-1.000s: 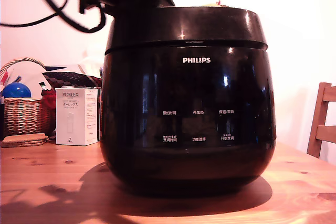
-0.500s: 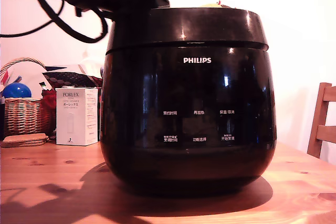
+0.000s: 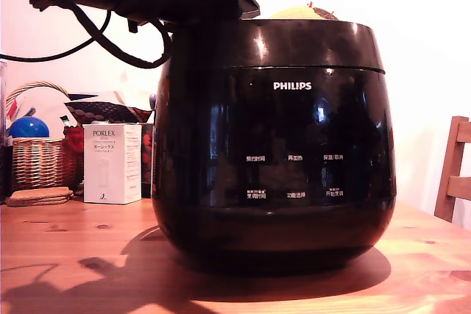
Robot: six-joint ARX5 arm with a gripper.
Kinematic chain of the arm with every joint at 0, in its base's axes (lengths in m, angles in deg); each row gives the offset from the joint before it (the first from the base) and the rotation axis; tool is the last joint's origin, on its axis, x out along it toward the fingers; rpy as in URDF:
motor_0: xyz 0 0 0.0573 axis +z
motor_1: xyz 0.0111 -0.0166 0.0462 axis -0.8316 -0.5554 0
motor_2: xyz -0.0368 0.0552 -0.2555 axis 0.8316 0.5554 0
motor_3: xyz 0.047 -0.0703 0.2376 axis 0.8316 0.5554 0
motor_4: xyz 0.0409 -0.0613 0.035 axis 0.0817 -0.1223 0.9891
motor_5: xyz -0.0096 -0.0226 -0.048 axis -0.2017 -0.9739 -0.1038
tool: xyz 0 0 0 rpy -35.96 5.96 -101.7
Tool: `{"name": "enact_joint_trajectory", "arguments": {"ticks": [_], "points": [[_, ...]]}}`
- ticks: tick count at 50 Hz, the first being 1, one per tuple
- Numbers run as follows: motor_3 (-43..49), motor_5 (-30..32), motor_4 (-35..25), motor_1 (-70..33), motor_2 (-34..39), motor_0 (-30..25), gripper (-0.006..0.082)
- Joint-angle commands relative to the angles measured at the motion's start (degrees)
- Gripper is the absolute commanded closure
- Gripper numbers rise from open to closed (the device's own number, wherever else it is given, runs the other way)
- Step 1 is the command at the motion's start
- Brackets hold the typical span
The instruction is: Close the rice cooker by pressing the lid down with medium force
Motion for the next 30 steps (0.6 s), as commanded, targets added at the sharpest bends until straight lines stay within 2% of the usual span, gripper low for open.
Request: {"name": "enact_joint_trajectory", "arguments": {"ticks": [1,19,30], "points": [[5.31,-0.66,0.0,-8.39,5.51,0.33,0.0787],[1.6,2.32,-0.44,0.85,5.38,0.39,0.0787],[1.75,7.23,0.0,9.99,5.38,0.42,0.0786]]}}
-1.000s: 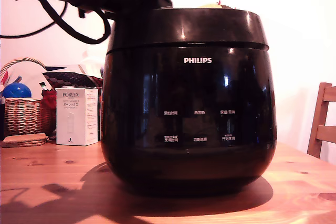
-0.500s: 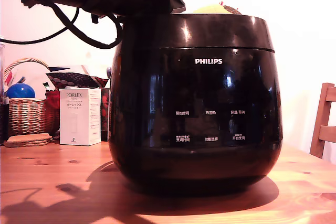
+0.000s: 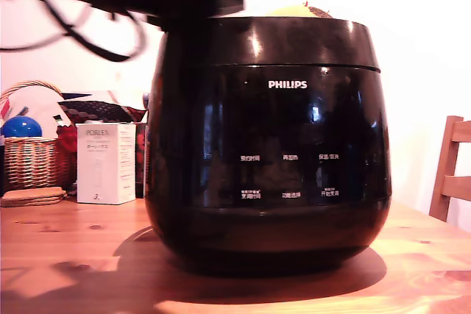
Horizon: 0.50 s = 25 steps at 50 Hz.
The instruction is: Close the rice cooker by pressing the lid down with medium force
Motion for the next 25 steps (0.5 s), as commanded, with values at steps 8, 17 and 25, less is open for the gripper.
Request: {"name": "enact_joint_trajectory", "arguments": {"ticks": [8,17,25], "points": [[0.52,5.07,0.83,7.8,1.27,1.01,0.0786],[4.57,7.43,3.23,14.8,1.27,1.77,0.0786],[9.49,10.08,6.23,20.37,1.27,3.3,0.0786]]}}
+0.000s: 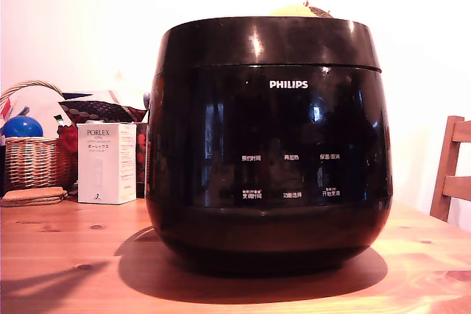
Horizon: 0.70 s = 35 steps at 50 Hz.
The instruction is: Close the rice cooker by pressing the lid down with medium force
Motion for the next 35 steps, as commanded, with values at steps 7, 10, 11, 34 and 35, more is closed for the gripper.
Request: {"name": "enact_joint_trajectory", "arguments": {"ticks": [7,10,11,34,35], "points": [[4.55,4.94,3.98,4.68,0.76,2.36,0.0786],[6.12,4.98,4.92,5.79,0.76,3.54,0.0786],[6.73,4.98,4.98,6.27,0.76,4.13,0.0786],[14.16,4.81,5.27,10.64,0.76,13.94,0.0786],[14.16,4.81,5.27,10.62,0.76,14.16,0.0786]]}}
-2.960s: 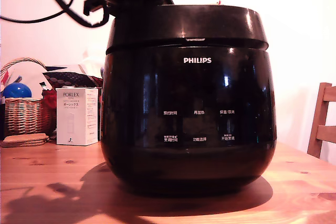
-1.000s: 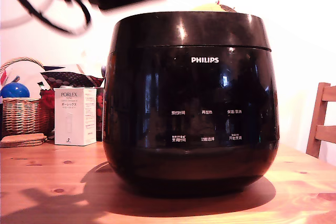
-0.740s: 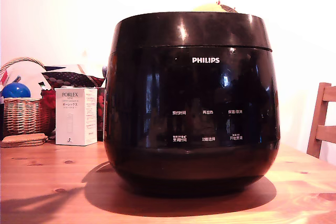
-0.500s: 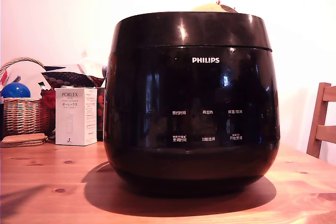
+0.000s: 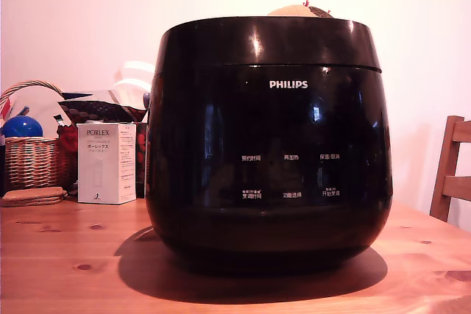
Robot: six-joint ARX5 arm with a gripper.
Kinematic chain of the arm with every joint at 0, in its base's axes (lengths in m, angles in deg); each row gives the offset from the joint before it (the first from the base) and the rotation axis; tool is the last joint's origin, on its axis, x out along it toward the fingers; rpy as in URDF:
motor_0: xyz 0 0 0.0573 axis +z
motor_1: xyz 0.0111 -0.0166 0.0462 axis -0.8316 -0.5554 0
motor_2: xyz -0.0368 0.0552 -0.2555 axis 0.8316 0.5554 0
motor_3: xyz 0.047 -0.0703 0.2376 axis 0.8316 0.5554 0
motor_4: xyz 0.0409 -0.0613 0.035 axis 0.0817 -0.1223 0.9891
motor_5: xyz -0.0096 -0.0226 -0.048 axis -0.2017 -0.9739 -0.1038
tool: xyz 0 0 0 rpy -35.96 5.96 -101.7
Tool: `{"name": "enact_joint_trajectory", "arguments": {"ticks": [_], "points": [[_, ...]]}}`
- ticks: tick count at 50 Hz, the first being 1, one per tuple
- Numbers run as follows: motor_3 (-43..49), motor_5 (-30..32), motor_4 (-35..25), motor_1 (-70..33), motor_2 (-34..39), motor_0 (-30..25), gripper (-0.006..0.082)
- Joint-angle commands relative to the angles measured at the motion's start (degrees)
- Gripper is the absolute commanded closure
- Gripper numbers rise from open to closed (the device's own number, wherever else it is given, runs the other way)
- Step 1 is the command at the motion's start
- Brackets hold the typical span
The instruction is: Close the rice cooker by pressing the lid down with medium force
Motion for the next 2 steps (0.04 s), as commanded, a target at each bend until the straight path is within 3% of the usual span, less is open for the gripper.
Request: {"name": "enact_joint_trajectory", "arguments": {"ticks": [1,2], "points": [[-0.26,0.15,0.09,0.17,0.76,0.61,0.0786],[-0.26,0.15,0.09,0.17,0.76,0.74,0.0786]]}}
